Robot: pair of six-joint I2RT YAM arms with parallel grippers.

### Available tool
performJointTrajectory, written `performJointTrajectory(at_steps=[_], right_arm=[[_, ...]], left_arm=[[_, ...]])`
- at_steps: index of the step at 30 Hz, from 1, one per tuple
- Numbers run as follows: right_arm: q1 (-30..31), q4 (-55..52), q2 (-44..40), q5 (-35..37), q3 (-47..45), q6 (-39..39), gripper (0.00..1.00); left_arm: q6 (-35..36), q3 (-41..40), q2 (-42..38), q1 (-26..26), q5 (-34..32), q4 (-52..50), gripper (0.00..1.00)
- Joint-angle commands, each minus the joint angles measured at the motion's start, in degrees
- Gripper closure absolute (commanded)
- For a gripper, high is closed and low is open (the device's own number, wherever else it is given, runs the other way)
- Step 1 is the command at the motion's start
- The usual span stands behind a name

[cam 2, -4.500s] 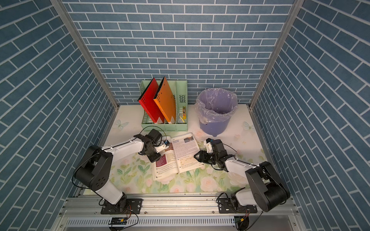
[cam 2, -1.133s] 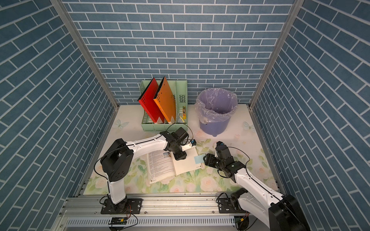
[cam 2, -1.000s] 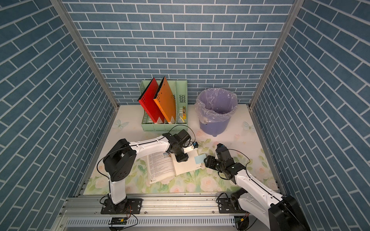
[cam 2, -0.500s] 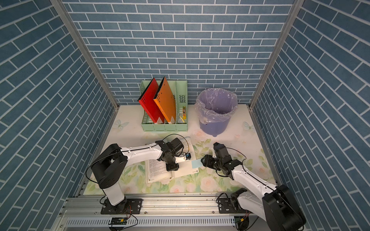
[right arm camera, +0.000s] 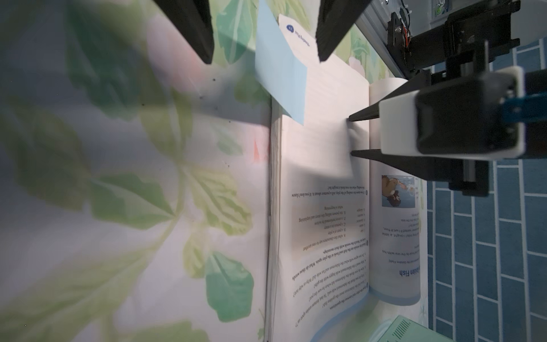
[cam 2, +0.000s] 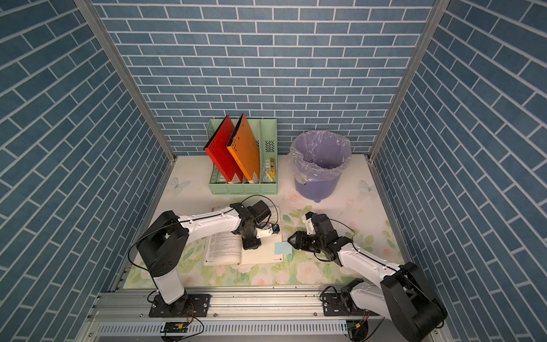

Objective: Peel off the used sticky note
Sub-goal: Adjust the book at the center of the board, then tear off the note from the book.

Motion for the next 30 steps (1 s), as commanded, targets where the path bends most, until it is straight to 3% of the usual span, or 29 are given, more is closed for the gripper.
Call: performJointTrajectory(at_steps=[1,7,16,24,30], right_arm=[[1.5,4.1,2.9,0.6,-0.8,-1.3,0.45],[2.8,9.7,8.1,1.4,-0.4,-1.3,0.49],[5.5,17.6,10.6,0.2,-2.4,0.5,0.58],[8.0,19.6,11.5,4.0,-2.7,-0.2,0.86],[10.5,21.2,8.9,9.8,-4.5,-1.0,0.99]], left_arm=[[-3.3,5.5,2.6,0.4,4.7,-0.7,0.60],[-4.6,14.0,10.0,0.4,7.1,-1.3,0.60],[-4.6,13.9,13.9,0.4,6.7,0.7,0.60],[-5.5,14.3,15.4,0.4,7.4,1.3,0.60],[-6.1,14.3,15.7,0.4,8.0,1.3,0.61]])
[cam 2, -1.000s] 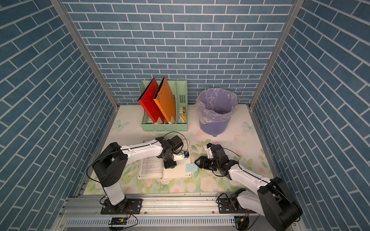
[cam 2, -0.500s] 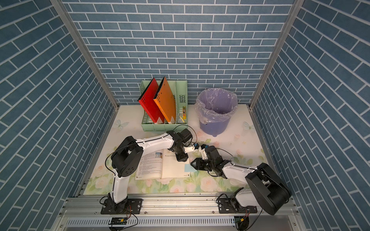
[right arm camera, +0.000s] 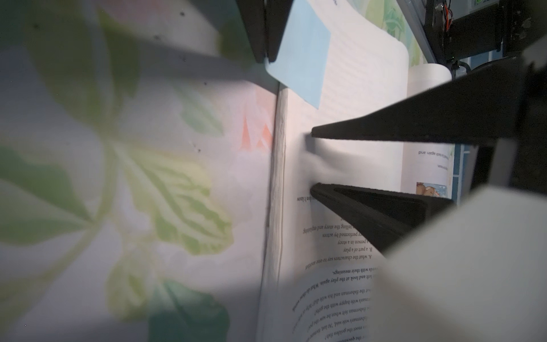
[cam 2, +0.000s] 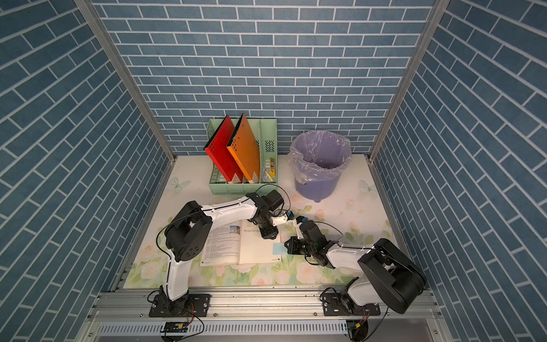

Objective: Peel off the used sticky note
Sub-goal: Tear off the note from the book.

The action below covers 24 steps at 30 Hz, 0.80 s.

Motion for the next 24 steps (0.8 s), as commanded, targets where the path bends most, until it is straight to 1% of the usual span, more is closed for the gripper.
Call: performJointTrajectory(at_steps=[1,4,8,12,16,24], right_arm=[[2.2,3.3,-2.5,2.3,-1.4,-3.6,1.00],[4.1,5.4,-4.7,5.4,-3.2,-4.9,1.00],[7.2,8.5,-8.4,9.4,-5.9,-8.1,1.00],[8.5,7.1,-11.7,12.2,-6.8,-10.2,1.00],[10.1,5.5,-14.7,14.8,-7.3,-12.7,1.00],[13.7,2.9,-17.0,15.5,-6.2,-14.4,1.00]], left_arm=[[-1.1,0.1,2.9,0.0,1.3,0.2,0.61],[-2.2,0.3,3.4,0.0,2.0,0.4,0.62],[-2.9,0.9,4.8,-0.1,0.2,0.5,0.64],[-2.8,0.4,5.2,-0.1,-1.5,0.8,0.65],[-2.8,0.2,5.6,-0.2,-1.7,0.7,0.65],[-2.3,-0.3,5.1,-0.2,-2.5,0.9,0.65]])
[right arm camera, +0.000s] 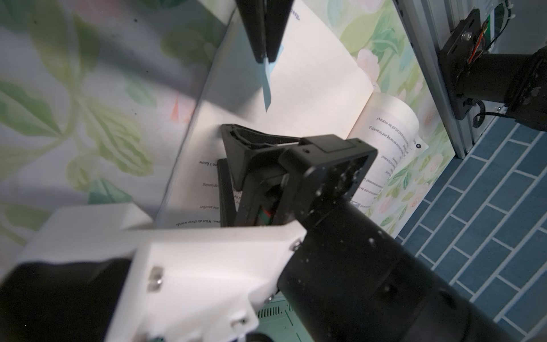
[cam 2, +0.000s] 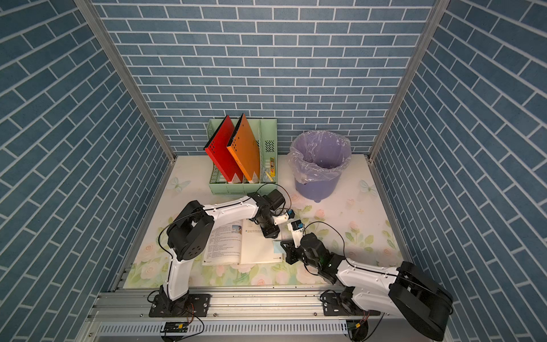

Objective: Peel off the used sticky note
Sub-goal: Tear off the note from the book.

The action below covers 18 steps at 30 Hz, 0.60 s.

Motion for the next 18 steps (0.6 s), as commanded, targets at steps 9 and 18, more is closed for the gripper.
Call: performJointTrajectory(at_steps=[9,18], right_arm=[[6.6,-10.6,-9.2,1.6,4.5,-4.9,1.00],[6.7,-24.0,-21.3,4.7,18.0,-9.9,1.00]], left_arm=[[0.2,-3.1,2.9,-0.1,-2.6,2.4,0.65],[1.8,-2.9,0.8,0.5,-1.9,1.3,0.64]])
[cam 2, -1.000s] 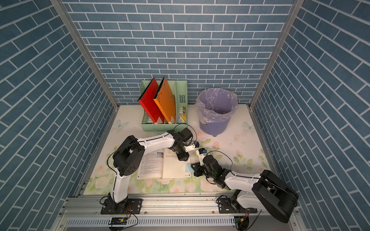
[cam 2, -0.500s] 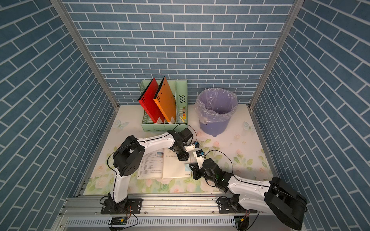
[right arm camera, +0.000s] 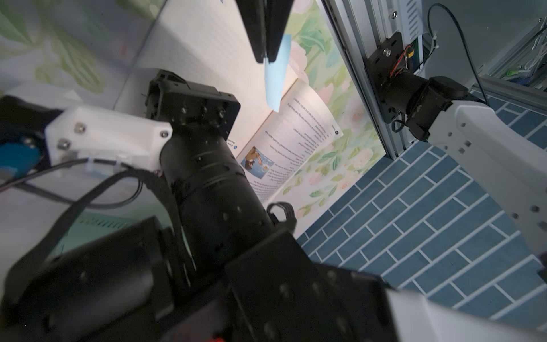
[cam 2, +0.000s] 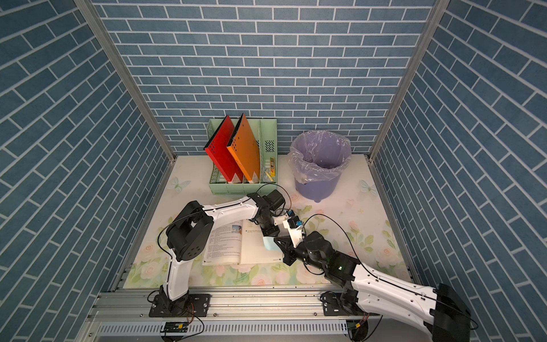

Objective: Peel off the used sticky note
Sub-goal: Tear off the note from the book, then place the note in the trash bin.

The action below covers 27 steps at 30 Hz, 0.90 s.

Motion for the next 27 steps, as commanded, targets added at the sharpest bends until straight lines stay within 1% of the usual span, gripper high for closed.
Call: performJointTrajectory(at_steps=[1,4,6,8,11,12,13,15,16,18,20,21,23,27], right_arm=[[0.1,-7.4,-3.2,4.1,8.9,-4.8,1.00],[-1.4,-13.3,-2.5,9.5,18.9,-6.6,1.00],[-4.2,-16.6,-0.7,11.8,25.5,-7.6,1.00],[-8.5,-19.5,3.0,13.0,33.1,-8.1,1.00],[-16.7,-26.2,11.7,13.5,45.0,-8.4,1.00],[-19.7,-28.5,14.8,13.6,49.0,-8.5,1.00],[-22.5,-30.5,17.8,13.6,52.6,-8.5,1.00],[-27.8,-32.9,24.0,12.0,58.7,-8.4,1.00],[-30.2,-33.7,26.6,11.3,61.4,-8.2,1.00],[-34.5,-35.4,31.1,10.9,66.3,-8.0,1.00],[-38.2,-37.3,36.8,11.4,71.0,-8.4,1.00],[-39.3,-37.9,38.5,11.6,72.6,-8.8,1.00],[-41.0,-39.1,41.9,12.0,75.0,-9.5,1.00],[-42.2,-39.9,46.7,14.7,77.7,-11.6,1.00]], left_arm=[[1.5,-1.9,0.8,1.0,-1.0,0.0,0.63],[1.7,-0.8,-1.4,2.9,1.4,-1.6,0.62],[1.9,0.2,-3.1,4.4,2.8,-2.8,0.61],[2.1,1.1,-4.7,5.9,4.2,-4.1,0.59],[2.6,2.3,-7.2,7.9,6.1,-6.6,0.55],[2.8,2.6,-8.2,8.6,6.5,-7.3,0.52],[3.1,2.9,-9.2,9.3,7.2,-8.4,0.47],[3.7,3.5,-11.4,10.9,8.6,-10.7,0.34],[3.7,3.6,-12.9,11.8,8.8,-11.3,0.30],[3.5,3.1,-16.1,14.0,9.0,-12.1,0.18],[3.3,2.0,-20.2,16.7,8.7,-12.4,0.02],[3.1,1.3,-21.9,18.0,8.5,-12.5,0.00],[3.0,0.0,-25.0,20.7,8.3,-12.8,0.00],[2.9,-4.4,-30.5,25.6,8.4,-12.5,0.00]])
